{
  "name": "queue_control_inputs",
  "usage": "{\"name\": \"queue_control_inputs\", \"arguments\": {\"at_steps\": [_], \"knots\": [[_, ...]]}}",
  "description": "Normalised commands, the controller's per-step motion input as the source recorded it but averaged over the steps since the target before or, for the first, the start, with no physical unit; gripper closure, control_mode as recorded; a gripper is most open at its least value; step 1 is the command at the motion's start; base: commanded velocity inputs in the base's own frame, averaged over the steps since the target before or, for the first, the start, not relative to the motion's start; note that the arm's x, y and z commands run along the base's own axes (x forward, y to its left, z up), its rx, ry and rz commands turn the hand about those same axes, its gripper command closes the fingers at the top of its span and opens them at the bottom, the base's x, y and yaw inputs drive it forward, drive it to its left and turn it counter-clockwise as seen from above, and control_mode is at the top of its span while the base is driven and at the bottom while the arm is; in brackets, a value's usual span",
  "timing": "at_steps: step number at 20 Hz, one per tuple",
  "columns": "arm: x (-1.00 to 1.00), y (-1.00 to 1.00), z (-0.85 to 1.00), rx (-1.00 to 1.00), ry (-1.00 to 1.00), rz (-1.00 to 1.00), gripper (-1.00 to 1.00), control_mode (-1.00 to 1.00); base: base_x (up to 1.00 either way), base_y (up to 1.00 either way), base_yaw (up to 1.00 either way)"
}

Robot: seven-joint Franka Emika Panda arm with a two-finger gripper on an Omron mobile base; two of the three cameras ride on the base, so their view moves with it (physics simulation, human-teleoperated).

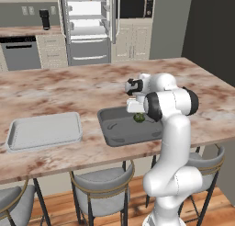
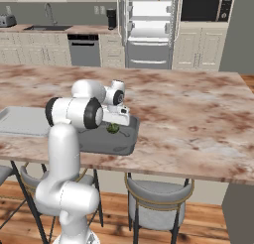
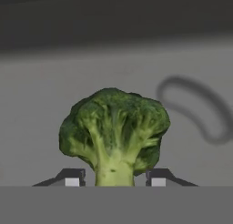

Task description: Place the cold items (lemon and broccoli) from the fridge in one tupperware on the dining counter. Place the warm items (kebab skewer and hot dog) in the stove area in another tupperware.

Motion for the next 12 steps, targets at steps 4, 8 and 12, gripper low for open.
{"name": "queue_control_inputs", "arguments": {"at_steps": [4, 8, 12], "knots": [[-0.01, 0.0, -0.06, 0.0, 0.0, 0.0, -1.0, -1.0, 0.0, 0.0, 0.0], [-0.19, -0.01, 0.11, 0.0, 0.0, -0.05, -1.0, -1.0, 0.0, 0.0, 0.0], [-0.34, -0.06, 0.38, 0.0, 0.0, -0.08, -1.0, -1.0, 0.0, 0.0, 0.0]]}}
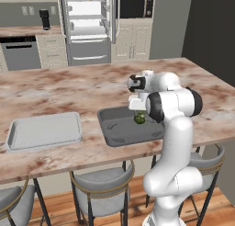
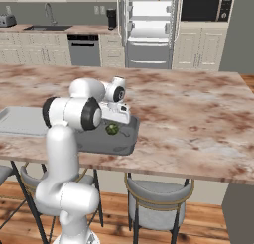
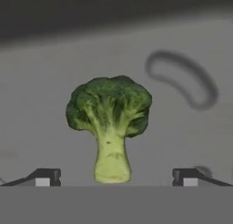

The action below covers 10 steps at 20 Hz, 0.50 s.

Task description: Place the cold items (lemon and broccoli) from the fridge in one tupperware on the dining counter. Place the warm items (kebab skewer and hot dog) in the stove area in another tupperware.

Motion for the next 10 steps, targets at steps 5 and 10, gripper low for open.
{"name": "queue_control_inputs", "arguments": {"at_steps": [5, 10], "knots": [[-0.39, -0.06, 0.49, 0.0, 0.0, -0.11, -1.0, -1.0, 0.0, 0.0, 0.0], [-0.5, -0.02, 0.45, 0.0, -0.02, -0.11, -1.0, -1.0, 0.0, 0.0, 0.0]]}}
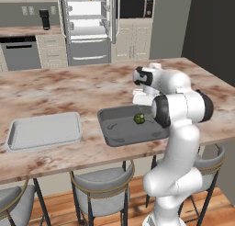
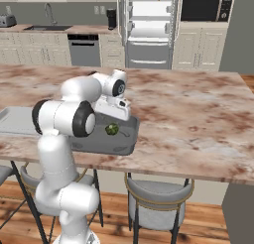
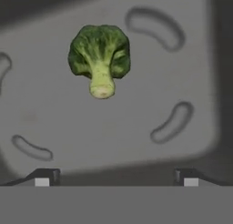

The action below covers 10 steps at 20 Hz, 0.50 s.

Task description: Place the cold items (lemon and broccoli) from the fridge in one tupperware on the dining counter. Place the warm items (kebab skewer and hot dog) in the stove area in another tupperware.

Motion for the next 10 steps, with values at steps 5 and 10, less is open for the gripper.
{"name": "queue_control_inputs", "arguments": {"at_steps": [5, 10], "knots": [[-0.72, 0.0, 0.4, 0.0, -0.14, -0.06, -1.0, -1.0, 0.0, 0.0, 0.0], [-0.78, 0.0, 0.37, 0.0, -0.16, -0.02, -1.0, -1.0, 0.0, 0.0, 0.0]]}}
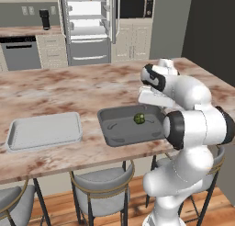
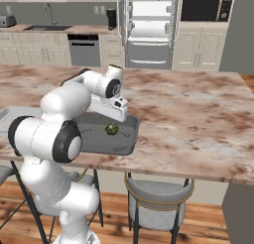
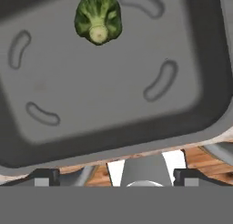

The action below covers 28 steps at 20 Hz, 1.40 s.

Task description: Place the cold items (lemon and broccoli) from the fridge in one tupperware on the dining counter. Place the warm items (kebab skewer and hot dog) in the stove area in another tupperware.

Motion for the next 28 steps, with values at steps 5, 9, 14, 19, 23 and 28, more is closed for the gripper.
{"name": "queue_control_inputs", "arguments": {"at_steps": [5, 9, 14, 19, 23, 28], "knots": [[-0.8, 0.01, 0.4, 0.0, -0.14, 0.0, -1.0, -1.0, 0.0, 0.0, 0.0], [-0.8, 0.06, 0.42, -0.03, -0.07, 0.0, -1.0, -1.0, 0.0, 0.0, 0.0], [-0.77, 0.14, 0.4, -0.08, -0.06, 0.0, -1.0, -1.0, 0.0, 0.0, 0.0], [-0.59, 0.19, 0.39, -0.06, -0.19, 0.0, -1.0, -1.0, 0.0, 0.0, 0.0], [-0.57, 0.14, 0.37, -0.04, -0.2, 0.0, -1.0, -1.0, 0.0, 0.0, 0.0], [-0.72, 0.09, 0.12, -0.01, -0.34, 0.0, -1.0, -1.0, 0.0, 0.0, 0.0]]}}
